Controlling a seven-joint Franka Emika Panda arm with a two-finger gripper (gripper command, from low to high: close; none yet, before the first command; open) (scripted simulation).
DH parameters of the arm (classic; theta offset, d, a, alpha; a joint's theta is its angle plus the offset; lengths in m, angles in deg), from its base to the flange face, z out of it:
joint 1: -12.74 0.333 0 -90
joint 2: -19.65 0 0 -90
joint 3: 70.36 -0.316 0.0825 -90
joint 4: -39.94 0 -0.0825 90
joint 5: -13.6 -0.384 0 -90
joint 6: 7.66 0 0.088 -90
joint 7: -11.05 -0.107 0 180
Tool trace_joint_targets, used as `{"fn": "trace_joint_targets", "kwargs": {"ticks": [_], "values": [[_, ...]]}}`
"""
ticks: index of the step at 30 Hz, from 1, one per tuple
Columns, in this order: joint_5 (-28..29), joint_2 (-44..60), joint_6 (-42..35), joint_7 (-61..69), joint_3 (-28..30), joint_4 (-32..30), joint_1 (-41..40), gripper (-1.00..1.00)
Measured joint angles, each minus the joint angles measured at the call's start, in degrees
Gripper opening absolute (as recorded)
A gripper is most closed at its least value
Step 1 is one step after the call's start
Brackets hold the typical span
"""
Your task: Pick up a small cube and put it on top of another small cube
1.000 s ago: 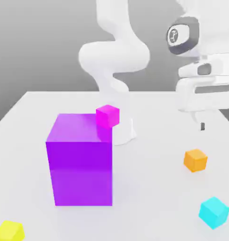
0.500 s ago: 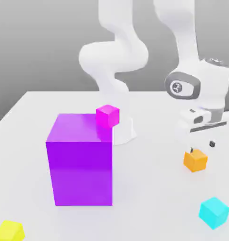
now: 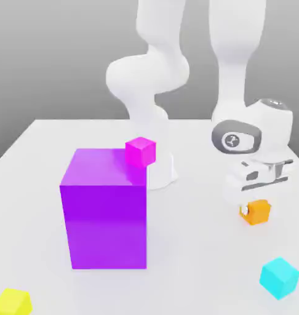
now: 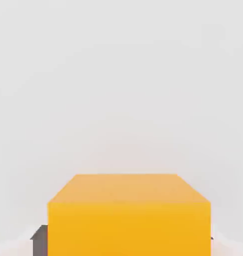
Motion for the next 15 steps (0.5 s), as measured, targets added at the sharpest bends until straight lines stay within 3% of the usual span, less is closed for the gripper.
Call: {"fn": "trace_joint_targets", "kwargs": {"ticks": [2, 6, 15], "values": [[0.12, 0.05, -0.02, -0.08, 0.14, 0.02, 0.10, -1.00], [-5.71, -3.12, -2.42, 4.11, -6.90, -0.56, -5.37, -1.00], [-26.43, -11.85, -8.05, 19.28, -19.79, -2.77, -12.90, -1.00]]}}
